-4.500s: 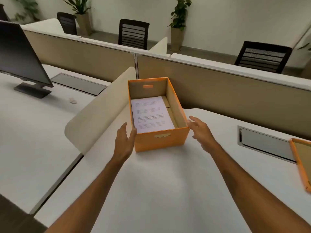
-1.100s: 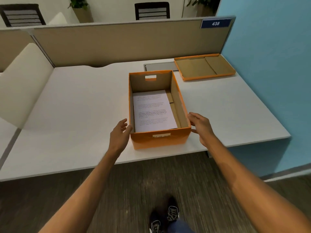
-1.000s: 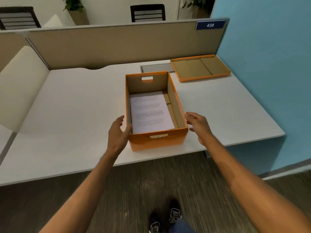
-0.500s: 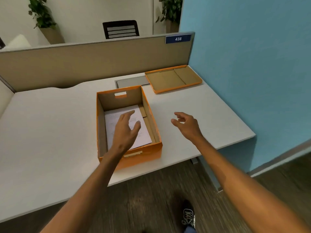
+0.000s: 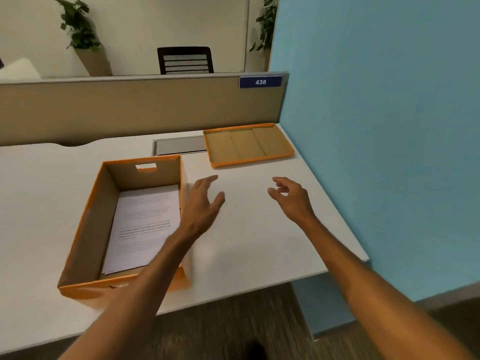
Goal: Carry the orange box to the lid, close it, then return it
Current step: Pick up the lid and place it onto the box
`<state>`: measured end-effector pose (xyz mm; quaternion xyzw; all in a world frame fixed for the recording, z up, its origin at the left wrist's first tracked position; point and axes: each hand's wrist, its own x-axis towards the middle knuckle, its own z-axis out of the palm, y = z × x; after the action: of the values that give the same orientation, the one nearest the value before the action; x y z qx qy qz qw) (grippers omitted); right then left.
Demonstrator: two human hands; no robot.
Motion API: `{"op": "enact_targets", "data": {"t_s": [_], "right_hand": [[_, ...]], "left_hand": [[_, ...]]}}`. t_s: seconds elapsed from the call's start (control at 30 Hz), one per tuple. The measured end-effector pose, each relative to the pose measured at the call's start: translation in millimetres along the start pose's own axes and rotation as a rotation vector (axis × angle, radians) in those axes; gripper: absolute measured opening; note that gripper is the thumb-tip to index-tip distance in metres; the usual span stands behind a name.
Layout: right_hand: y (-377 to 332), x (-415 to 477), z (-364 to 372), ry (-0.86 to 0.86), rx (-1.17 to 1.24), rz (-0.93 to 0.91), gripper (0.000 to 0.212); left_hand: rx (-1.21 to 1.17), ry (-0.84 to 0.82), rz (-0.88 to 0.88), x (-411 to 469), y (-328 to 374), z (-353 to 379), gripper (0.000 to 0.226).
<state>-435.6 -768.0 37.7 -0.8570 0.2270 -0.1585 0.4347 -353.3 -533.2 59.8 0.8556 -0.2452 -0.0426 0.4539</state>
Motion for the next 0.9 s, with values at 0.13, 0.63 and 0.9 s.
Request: {"op": "enact_targets", "data": {"t_s": [0.13,0.63,0.9], "right_hand": [[15,32,-22,-0.027,-0.029,-0.032,0.047],[73,180,-22,-0.046,-0.083,0.07,0.052],[121,278,5,-0.041,-0.077,0.296,0.065]], "left_hand": [[0.03,0.039,-0.027,23,14,26,0.054],[-0.12,0.025,-0.256,154,-21,86,0.062],[-0.189,0.061,-0.534,246,-84,114,0.069]]}}
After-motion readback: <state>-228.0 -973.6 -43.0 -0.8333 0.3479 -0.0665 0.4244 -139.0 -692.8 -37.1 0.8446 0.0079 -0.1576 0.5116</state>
